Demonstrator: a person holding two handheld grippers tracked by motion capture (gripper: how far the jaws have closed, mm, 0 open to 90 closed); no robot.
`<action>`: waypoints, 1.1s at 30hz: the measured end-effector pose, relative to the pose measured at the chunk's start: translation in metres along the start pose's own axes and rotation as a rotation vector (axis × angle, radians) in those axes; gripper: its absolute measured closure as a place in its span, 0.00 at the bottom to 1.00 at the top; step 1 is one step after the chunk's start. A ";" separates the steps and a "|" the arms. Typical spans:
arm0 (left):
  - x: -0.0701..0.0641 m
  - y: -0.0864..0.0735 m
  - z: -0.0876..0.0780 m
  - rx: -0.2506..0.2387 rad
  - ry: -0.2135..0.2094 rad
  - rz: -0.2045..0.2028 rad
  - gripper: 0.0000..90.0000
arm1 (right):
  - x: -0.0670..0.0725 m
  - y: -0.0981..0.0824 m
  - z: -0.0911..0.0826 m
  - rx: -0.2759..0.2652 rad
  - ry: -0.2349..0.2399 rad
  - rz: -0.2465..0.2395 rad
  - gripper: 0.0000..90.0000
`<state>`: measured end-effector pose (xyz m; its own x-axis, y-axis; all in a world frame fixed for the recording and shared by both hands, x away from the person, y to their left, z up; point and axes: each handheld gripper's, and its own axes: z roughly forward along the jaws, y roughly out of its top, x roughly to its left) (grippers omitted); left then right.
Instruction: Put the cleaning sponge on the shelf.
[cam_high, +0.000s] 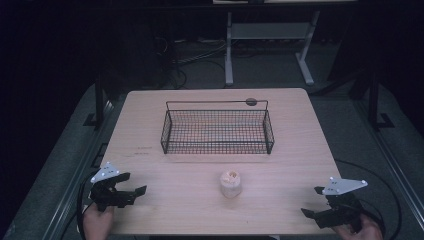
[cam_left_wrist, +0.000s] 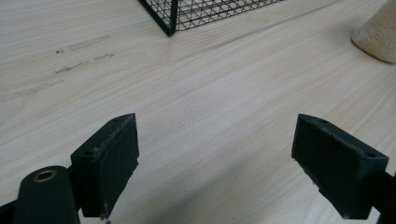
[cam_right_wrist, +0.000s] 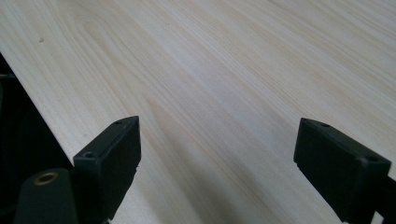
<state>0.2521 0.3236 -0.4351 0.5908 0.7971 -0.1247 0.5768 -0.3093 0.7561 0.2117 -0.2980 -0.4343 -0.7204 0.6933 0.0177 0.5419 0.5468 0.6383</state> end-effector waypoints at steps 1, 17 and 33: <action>0.000 0.000 0.000 0.000 0.000 0.000 0.15 | 0.000 0.000 0.000 0.000 0.000 0.000 0.16; 0.003 0.002 0.001 -0.010 0.001 -0.012 0.15 | 0.007 0.036 0.000 0.045 0.052 -0.076 0.16; 0.006 0.001 -0.002 -0.013 0.024 -0.023 0.15 | 0.019 0.087 0.019 0.106 0.113 -0.196 0.16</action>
<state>0.2549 0.3289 -0.4338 0.5637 0.8162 -0.1268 0.5823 -0.2839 0.7618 0.2535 -0.2280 -0.3928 -0.8567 0.5157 -0.0088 0.4253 0.7159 0.5537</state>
